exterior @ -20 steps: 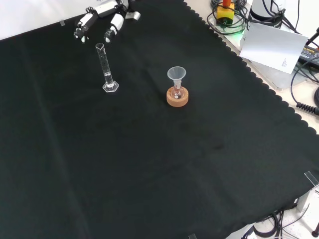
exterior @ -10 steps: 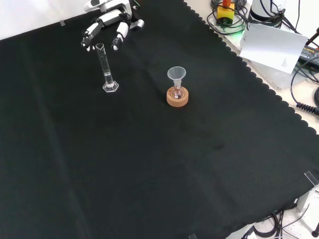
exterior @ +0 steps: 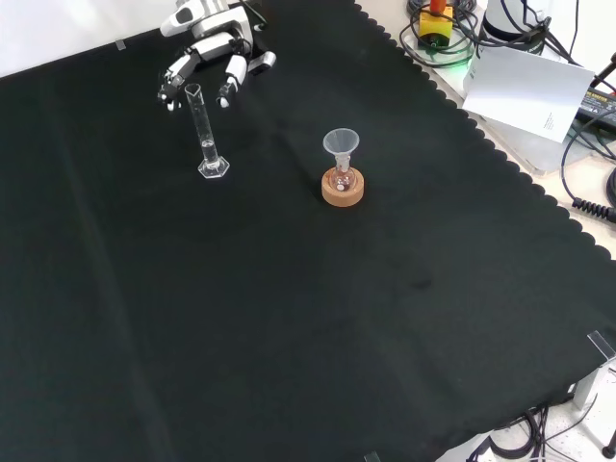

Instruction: Pick up the graduated cylinder.

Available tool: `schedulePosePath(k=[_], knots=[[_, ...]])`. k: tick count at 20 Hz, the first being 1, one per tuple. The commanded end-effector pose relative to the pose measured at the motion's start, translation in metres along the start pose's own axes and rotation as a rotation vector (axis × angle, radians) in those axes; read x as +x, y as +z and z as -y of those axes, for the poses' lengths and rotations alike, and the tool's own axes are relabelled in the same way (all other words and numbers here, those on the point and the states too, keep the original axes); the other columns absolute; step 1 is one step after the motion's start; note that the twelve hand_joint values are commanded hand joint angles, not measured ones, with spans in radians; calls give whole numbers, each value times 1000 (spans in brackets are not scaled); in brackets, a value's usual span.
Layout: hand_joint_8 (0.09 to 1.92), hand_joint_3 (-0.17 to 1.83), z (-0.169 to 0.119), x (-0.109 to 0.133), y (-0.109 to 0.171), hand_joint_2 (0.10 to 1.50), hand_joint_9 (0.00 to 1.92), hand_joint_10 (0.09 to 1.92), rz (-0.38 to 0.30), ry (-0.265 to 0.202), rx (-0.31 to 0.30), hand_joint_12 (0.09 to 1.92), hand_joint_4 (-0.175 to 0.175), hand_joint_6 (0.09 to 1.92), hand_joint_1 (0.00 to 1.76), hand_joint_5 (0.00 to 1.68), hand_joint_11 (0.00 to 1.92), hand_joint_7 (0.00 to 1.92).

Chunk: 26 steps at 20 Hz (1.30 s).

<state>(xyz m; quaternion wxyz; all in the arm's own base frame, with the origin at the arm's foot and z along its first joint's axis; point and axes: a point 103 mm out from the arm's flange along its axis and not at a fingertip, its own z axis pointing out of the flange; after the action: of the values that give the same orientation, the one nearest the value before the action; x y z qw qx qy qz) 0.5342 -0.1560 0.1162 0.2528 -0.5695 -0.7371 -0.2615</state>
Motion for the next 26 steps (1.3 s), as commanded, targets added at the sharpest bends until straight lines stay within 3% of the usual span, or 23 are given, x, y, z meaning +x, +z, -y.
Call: schedulePosePath(k=[1,7,16,26], knots=[[607,-175,-9,-7,15,982,502,559,-57,-47,44,1321,-35,87,836,423,344,290],[608,-175,-14,-9,22,982,493,555,-138,-68,44,1320,-34,87,852,424,336,300],[606,-175,-18,-10,28,993,515,560,-162,-93,48,1321,-28,87,930,479,339,335],[564,-175,-20,-14,35,1012,693,509,-179,-95,73,1283,-19,91,985,629,439,511]])
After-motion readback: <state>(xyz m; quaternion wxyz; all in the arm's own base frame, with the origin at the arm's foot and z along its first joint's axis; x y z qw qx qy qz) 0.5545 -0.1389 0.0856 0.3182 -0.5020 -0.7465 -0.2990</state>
